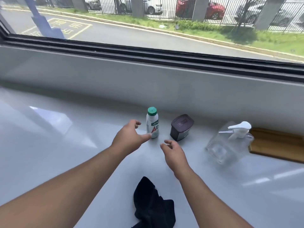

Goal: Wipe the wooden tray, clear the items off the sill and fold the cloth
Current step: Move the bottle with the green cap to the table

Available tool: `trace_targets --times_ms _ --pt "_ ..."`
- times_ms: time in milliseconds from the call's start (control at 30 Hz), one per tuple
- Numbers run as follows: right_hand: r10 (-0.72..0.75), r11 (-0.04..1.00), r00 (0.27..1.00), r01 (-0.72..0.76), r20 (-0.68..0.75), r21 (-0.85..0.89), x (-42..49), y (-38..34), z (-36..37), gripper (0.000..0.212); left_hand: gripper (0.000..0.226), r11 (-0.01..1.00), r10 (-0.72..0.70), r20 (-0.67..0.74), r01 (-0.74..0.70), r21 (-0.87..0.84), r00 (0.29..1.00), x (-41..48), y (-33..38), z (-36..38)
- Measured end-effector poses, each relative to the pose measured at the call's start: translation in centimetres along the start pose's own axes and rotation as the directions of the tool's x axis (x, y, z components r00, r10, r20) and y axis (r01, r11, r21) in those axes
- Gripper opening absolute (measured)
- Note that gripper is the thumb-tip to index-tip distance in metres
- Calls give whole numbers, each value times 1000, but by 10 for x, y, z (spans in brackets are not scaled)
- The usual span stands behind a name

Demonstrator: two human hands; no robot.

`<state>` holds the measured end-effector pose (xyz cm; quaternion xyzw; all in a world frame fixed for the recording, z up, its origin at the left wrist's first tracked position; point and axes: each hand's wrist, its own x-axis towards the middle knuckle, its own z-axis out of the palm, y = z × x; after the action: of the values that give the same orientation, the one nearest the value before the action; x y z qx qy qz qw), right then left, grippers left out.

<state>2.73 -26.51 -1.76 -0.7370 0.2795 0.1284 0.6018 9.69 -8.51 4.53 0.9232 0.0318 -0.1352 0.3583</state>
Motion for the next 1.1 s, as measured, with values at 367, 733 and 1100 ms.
trace_targets --times_ms 367,733,1100 --pt "270 838 935 -346 230 422 96 -6 21 14 80 995 -67 -8 67 -80 998 87 8 53" --pt "222 862 944 -307 244 404 69 -31 70 34 46 995 -28 -143 13 -103 989 56 -24 4" --pt "156 963 867 -240 473 123 -58 -71 260 30 52 960 -216 -340 135 -247 915 -68 -188 -169"
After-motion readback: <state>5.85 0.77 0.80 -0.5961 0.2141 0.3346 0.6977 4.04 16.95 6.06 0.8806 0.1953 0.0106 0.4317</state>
